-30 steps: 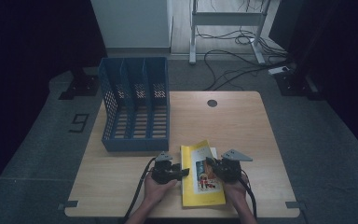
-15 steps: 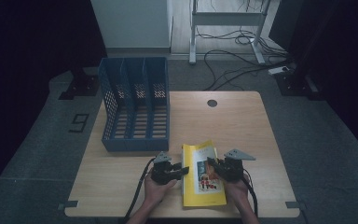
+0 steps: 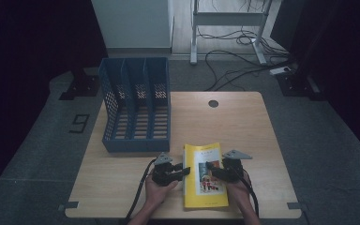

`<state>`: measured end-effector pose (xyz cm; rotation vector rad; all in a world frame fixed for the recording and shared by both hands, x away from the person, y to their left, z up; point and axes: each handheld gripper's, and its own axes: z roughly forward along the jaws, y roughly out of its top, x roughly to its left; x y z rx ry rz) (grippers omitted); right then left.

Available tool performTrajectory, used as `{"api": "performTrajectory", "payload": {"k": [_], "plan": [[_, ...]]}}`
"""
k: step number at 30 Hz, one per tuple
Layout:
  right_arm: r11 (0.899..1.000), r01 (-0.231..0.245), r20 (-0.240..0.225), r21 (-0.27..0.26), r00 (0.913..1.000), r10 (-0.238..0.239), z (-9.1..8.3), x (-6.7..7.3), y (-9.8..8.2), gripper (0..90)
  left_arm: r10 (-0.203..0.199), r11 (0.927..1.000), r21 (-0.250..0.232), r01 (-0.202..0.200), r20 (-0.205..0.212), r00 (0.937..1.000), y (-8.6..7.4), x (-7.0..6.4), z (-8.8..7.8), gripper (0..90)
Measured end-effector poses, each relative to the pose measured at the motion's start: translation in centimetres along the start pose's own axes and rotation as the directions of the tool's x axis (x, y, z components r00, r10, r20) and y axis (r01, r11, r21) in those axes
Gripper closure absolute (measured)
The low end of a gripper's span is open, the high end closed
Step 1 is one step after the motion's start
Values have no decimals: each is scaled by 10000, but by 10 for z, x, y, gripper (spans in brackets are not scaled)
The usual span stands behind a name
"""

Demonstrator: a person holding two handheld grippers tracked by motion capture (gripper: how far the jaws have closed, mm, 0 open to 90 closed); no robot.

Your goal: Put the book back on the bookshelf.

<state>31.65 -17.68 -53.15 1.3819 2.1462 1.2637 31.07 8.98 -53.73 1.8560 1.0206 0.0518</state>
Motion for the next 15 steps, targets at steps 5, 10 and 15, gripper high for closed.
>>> {"api": "performTrajectory", "payload": {"k": [5, 10, 15], "plan": [[9988, -337, 262, 351, 9991, 328, 7, -2, -2, 299, 148, 9999, -28, -148, -56, 9999, 0, -2, -1, 594], [9960, -673, 276, 590, 9975, 658, 11, -6, -3, 238, 226, 9997, -56, -226, -78, 9997, 1, -4, -1, 596], [9934, -912, 121, 700, 9958, 906, 13, -10, -4, 213, 287, 9995, -86, -288, -102, 9995, 1, -5, -2, 597]]}}
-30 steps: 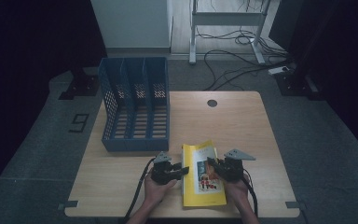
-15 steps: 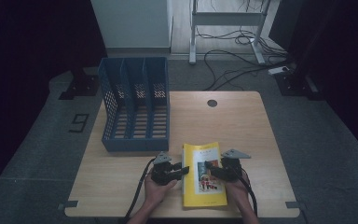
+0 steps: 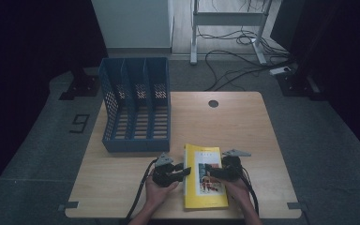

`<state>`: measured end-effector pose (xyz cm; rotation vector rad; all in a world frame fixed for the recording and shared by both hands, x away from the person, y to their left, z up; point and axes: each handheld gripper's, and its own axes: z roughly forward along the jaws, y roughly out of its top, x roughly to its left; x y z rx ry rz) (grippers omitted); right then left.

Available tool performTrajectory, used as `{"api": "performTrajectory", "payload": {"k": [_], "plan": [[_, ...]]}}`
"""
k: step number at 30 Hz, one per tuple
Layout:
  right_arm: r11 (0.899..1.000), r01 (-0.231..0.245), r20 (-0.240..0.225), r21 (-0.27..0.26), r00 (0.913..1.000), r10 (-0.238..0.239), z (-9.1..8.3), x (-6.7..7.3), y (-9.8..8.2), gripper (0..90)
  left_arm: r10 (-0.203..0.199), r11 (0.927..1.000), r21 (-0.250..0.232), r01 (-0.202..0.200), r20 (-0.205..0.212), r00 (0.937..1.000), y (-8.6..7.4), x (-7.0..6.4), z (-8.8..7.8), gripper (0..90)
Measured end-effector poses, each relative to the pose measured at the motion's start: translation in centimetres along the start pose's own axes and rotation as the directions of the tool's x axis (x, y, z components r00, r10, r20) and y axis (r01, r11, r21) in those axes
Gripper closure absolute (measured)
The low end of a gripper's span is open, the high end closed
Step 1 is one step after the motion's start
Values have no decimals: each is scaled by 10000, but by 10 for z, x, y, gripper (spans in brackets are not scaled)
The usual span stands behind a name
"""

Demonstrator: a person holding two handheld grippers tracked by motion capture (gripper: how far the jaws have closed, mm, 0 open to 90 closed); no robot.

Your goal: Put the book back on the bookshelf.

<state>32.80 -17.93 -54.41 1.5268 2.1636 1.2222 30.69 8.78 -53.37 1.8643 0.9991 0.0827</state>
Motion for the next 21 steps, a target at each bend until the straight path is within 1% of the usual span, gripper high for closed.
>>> {"api": "performTrajectory", "payload": {"k": [3, 7, 9, 13, 16, 17, 19, 21], "plan": [[9998, -180, -149, 110, 9997, 181, 2, -3, 0, 204, 25, 10000, -16, -25, 9, 10000, 0, -1, 0, 598], [9993, -362, -423, 136, 9984, 367, 3, -5, -1, 208, 77, 10000, -55, -77, 8, 10000, 0, -2, -1, 598], [9990, -437, -484, 135, 9978, 443, 2, -5, -2, 214, 101, 9999, -90, -101, 22, 9999, 1, -3, -2, 599], [9985, -538, -553, 56, 9970, 541, 1, -7, -2, 263, 61, 9999, -134, -59, 103, 9999, 2, -2, -3, 598], [9986, -519, -593, -74, 9969, 514, -1, -8, -2, 298, -101, 9997, -210, 108, 322, 9994, 2, -1, -4, 596], [9985, -529, -613, -100, 9968, 522, -2, -8, -2, 304, -170, 9996, -237, 182, 467, 9988, 3, 0, -4, 594], [9986, -492, -687, -186, 9965, 478, -2, -8, -2, 309, -255, 9993, -257, 272, 619, 9978, 3, 0, -5, 590], [9986, -470, -698, -226, 9965, 454, -2, -7, -2, 311, -241, 9993, -269, 258, 633, 9977, 3, 0, -6, 588]]}}
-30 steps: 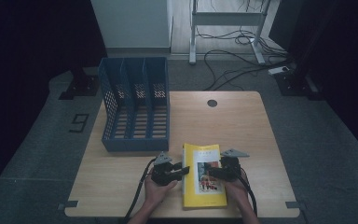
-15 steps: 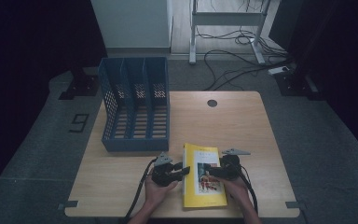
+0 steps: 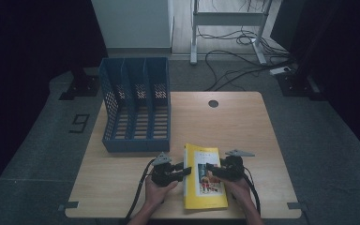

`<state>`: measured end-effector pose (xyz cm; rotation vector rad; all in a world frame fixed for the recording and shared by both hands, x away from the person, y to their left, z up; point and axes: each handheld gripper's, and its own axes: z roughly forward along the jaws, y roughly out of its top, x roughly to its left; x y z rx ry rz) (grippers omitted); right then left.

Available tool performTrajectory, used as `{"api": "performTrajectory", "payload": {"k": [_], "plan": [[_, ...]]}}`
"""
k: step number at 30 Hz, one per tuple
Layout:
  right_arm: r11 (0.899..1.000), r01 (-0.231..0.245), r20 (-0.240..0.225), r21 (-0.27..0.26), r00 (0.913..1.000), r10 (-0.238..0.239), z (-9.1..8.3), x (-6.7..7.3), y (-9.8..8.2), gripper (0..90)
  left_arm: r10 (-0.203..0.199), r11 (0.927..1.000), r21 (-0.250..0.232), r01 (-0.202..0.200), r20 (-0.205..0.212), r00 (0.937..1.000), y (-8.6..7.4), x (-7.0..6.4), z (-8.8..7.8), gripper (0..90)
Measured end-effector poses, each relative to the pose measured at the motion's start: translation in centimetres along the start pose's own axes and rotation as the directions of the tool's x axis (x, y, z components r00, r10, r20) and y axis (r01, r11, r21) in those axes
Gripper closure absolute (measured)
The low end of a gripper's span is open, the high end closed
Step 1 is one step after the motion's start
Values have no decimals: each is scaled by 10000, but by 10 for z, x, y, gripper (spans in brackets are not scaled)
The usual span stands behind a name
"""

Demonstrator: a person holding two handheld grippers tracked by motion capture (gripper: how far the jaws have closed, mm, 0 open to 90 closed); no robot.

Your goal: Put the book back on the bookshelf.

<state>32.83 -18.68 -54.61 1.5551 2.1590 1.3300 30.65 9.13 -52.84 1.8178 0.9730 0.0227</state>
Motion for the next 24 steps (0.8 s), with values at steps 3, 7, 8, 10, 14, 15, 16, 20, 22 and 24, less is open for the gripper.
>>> {"api": "performTrajectory", "payload": {"k": [3, 7, 8, 10, 14, 15, 16, 20, 22, 24], "plan": [[10000, -4, -20, -45, 10000, 4, -1, 1, 0, 319, -72, 10000, -15, 72, 41, 10000, 0, 0, 0, 585], [9999, 81, -102, -79, 9999, -82, -1, 2, 0, 321, -145, 9999, 77, 145, 75, 9999, 0, 1, 2, 573], [10000, 73, -134, -47, 9999, -74, 0, 2, 0, 321, -178, 9998, 102, 177, 79, 9998, -1, 0, 3, 568], [10000, 45, -208, -34, 9998, -46, 0, 2, 0, 321, -191, 9997, 154, 190, 56, 9998, -1, 0, 4, 562], [9999, 163, -170, -9, 9997, -163, 1, 2, 0, 321, -260, 9993, 268, 264, -172, 9995, -3, 1, 7, 564], [9998, 179, -163, -13, 9997, -179, 1, 3, 0, 321, -273, 9993, 258, 278, -220, 9994, -3, 1, 7, 573], [9998, 183, -156, -8, 9997, -183, 1, 3, 0, 320, -280, 9993, 238, 286, -267, 9993, -4, 1, 7, 580], [9999, 164, -207, -8, 9997, -164, 1, 2, 0, 312, -234, 9996, 136, 238, -277, 9993, -4, 0, 6, 616], [9999, 99, -288, -57, 9995, -100, 0, 2, 0, 308, -258, 9997, 38, 258, -189, 9995, -4, 0, 4, 627], [9999, 11, -428, -103, 9991, -15, -1, 1, 0, 305, -255, 9997, -74, 253, -138, 9996, -4, -1, 3, 636]]}}
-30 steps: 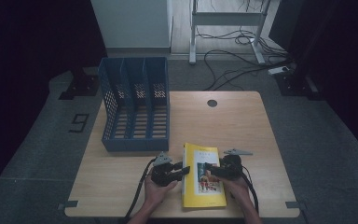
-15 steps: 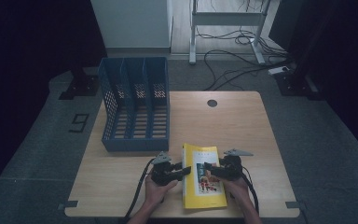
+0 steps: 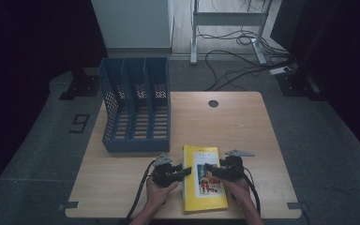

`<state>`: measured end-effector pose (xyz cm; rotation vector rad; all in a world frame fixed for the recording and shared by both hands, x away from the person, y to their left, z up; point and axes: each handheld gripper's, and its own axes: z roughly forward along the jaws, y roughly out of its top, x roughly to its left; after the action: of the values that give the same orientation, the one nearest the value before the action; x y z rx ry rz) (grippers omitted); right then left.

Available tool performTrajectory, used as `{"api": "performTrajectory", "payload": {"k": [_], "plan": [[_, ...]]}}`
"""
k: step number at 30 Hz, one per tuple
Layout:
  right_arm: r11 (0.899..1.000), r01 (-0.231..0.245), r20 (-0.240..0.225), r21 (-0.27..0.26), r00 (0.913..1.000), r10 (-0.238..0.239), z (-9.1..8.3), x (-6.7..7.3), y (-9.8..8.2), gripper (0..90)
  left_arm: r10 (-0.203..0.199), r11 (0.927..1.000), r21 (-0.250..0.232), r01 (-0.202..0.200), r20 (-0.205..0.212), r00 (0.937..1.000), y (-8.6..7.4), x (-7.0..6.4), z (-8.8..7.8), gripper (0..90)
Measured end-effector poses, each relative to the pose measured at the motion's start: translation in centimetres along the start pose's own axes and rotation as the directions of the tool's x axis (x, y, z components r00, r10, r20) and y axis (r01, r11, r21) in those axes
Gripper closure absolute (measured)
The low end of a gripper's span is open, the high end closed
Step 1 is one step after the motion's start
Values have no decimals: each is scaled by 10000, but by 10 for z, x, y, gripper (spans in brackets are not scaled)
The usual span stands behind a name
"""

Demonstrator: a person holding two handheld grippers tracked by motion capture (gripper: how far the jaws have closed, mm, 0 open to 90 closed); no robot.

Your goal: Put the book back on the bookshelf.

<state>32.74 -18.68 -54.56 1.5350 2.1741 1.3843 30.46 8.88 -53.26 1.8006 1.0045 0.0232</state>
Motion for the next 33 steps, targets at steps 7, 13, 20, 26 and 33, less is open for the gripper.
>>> {"api": "performTrajectory", "payload": {"k": [7, 13, 20, 26, 33], "plan": [[10000, 30, -2, -32, 10000, -30, -3, -1, 1, 225, -27, 9998, -204, 31, 215, 9998, 2, -2, -4, 661], [9995, -260, -504, 196, 9984, 270, -2, -3, 1, 191, 186, 9992, -368, -178, 220, 9996, 2, -6, -7, 666], [9993, -335, -1065, 139, 9937, 348, -4, -2, 2, 191, 506, 9969, -617, -494, 189, 9985, 5, -12, -12, 674], [9994, -152, -1177, -322, 9930, 113, -11, 5, 7, 209, 815, 9907, -1114, -787, 204, 9965, 11, -18, -23, 696], [9962, -81, -1272, -871, 9919, -30, -19, 13, 10, 218, 1320, 9814, -1425, -1285, 159, 9911, 16, -27, -33, 700]]}}
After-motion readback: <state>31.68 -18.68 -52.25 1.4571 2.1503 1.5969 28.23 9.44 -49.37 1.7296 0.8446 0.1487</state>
